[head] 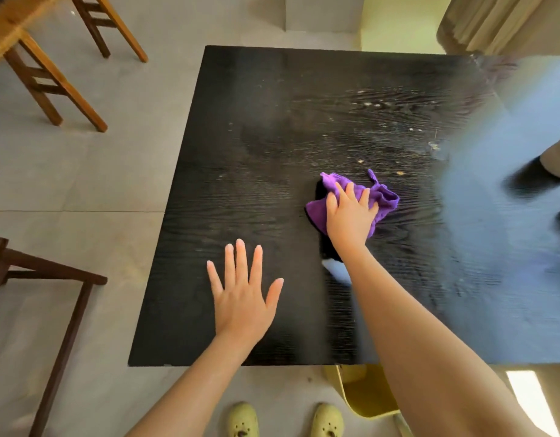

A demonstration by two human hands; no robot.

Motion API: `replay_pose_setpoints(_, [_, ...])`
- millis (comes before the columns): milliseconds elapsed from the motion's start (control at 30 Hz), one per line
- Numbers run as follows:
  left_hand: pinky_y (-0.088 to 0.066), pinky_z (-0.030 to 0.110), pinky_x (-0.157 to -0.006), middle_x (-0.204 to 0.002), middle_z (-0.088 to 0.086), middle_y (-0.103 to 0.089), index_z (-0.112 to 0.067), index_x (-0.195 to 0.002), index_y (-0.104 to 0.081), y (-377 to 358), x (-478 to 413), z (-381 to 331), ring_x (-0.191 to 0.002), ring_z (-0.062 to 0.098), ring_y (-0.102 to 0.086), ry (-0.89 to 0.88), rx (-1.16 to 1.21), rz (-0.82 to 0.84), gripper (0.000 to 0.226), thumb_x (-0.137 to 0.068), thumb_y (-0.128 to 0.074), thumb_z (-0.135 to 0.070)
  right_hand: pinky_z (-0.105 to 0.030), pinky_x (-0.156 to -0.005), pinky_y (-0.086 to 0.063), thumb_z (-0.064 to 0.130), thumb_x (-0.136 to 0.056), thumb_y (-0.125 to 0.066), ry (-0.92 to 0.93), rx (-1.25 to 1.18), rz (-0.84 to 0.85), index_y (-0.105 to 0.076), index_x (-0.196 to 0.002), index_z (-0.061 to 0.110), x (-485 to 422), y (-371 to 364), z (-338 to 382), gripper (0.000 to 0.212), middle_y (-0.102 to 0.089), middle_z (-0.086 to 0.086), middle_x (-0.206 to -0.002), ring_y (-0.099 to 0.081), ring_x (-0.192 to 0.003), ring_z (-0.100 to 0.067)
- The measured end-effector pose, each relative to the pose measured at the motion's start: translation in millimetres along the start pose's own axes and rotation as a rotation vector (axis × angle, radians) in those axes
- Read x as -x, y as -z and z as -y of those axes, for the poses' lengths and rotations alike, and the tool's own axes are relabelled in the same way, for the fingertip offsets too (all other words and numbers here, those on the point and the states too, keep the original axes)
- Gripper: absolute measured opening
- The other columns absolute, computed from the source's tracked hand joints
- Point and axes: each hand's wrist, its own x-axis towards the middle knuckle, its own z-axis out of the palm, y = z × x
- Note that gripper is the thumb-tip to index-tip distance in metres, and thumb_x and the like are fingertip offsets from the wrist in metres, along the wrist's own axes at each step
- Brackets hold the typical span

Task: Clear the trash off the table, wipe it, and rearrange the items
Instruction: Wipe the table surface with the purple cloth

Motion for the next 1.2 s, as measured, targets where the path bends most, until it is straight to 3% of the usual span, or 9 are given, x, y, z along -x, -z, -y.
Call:
replay_pose_setpoints(167, [-0.019,0.054,-0.112,-0.155,0.011,-0.027,-0.022,-0.147,-0.026,-6,26,22,-0.144,0.029,-0.022,-0.066,0.008,-0.028,0.066,-0.093,-0.016,-0.059,-0.053,-0.112,-0.018,0.032,-0.097,-0.031,0.055,-0.018,0.048,-0.050,-0.132,0.024,7,-11,58,0.041,-0.050,-0.002,-0.136,-0.029,-0.136,-0.031])
replay_pose_setpoints(300, [-0.015,0.054,-0.114,-0.153,0.015,-0.030,-0.022,-0.145,-0.033,-4,40,28,-0.143,0.033,-0.025,0.027,0.024,-0.011,0.068,-0.092,-0.016,-0.060,-0.053,-0.096,-0.035,0.033,-0.087,-0.025,0.292,-0.089,0.020,-0.065,-0.106,0.015,40,-24,127,0.047,-0.062,-0.008,-0.109,-0.051,-0.114,-0.033])
replay_pose_setpoints(367, [-0.015,0.054,-0.113,-0.152,0.016,-0.033,-0.018,-0.140,-0.044,-3,41,29,-0.141,0.036,-0.029,0.015,0.028,0.018,0.068,-0.092,-0.012,-0.055,-0.053,-0.102,-0.032,0.034,-0.093,-0.030,0.431,-0.068,0.115,-0.061,-0.114,0.017,57,-30,156,0.041,-0.058,-0.007,-0.118,-0.045,-0.122,-0.032])
replay_pose_setpoints(467, [-0.015,0.054,-0.112,-0.151,0.016,-0.034,-0.015,-0.137,-0.047,1,45,33,-0.140,0.037,-0.031,-0.003,0.031,0.051,0.073,-0.092,-0.004,-0.052,-0.054,-0.117,-0.010,0.041,-0.099,-0.031,0.538,-0.002,0.248,-0.043,-0.139,0.023,65,-37,166,0.045,-0.037,-0.004,-0.150,-0.022,-0.143,-0.032])
replay_pose_setpoints(533, [-0.016,0.053,-0.112,-0.150,0.015,-0.036,-0.017,-0.141,-0.041,3,50,35,-0.139,0.036,-0.032,0.003,0.049,0.067,0.076,-0.092,-0.001,-0.058,-0.054,-0.118,-0.006,0.046,-0.099,-0.030,0.588,0.044,0.255,-0.036,-0.144,0.026,64,-37,159,0.050,-0.028,-0.002,-0.156,-0.016,-0.146,-0.031])
replay_pose_setpoints(667, [-0.019,0.052,-0.113,-0.152,0.013,-0.034,-0.020,-0.144,-0.035,0,59,35,-0.141,0.033,-0.029,-0.003,0.054,0.055,0.067,-0.091,-0.023,-0.059,-0.052,-0.119,-0.005,0.050,-0.097,-0.029,0.657,0.094,0.295,-0.029,-0.147,0.030,63,-33,150,0.054,-0.021,-0.001,-0.159,-0.009,-0.147,-0.030])
replay_pose_setpoints(733, [-0.020,0.053,-0.113,-0.153,0.012,-0.031,-0.020,-0.146,-0.033,-1,63,37,-0.143,0.032,-0.026,-0.004,0.044,0.047,0.068,-0.090,-0.024,-0.058,-0.050,-0.119,-0.007,0.049,-0.096,-0.031,0.732,0.132,0.313,-0.029,-0.147,0.033,65,-27,137,0.053,-0.021,0.001,-0.159,-0.009,-0.148,-0.029])
replay_pose_setpoints(1000, [-0.020,0.053,-0.114,-0.154,0.013,-0.030,-0.020,-0.146,-0.031,-1,64,38,-0.143,0.032,-0.026,-0.010,0.003,0.047,0.070,-0.092,-0.010,-0.060,-0.048,-0.115,-0.023,0.048,-0.087,-0.030,0.939,0.184,0.310,-0.046,-0.139,0.031,72,3,17,0.057,-0.041,0.002,-0.150,-0.033,-0.142,-0.028])
replay_pose_setpoints(1200, [-0.018,0.053,-0.116,-0.154,0.013,-0.029,-0.020,-0.146,-0.030,-3,65,37,-0.143,0.032,-0.024,-0.024,-0.003,0.009,0.069,-0.091,-0.015,-0.059,-0.042,-0.116,-0.022,0.044,-0.087,-0.040,0.971,0.244,0.231,-0.049,-0.137,0.030,60,30,-66,0.053,-0.045,0.002,-0.147,-0.038,-0.138,-0.027])
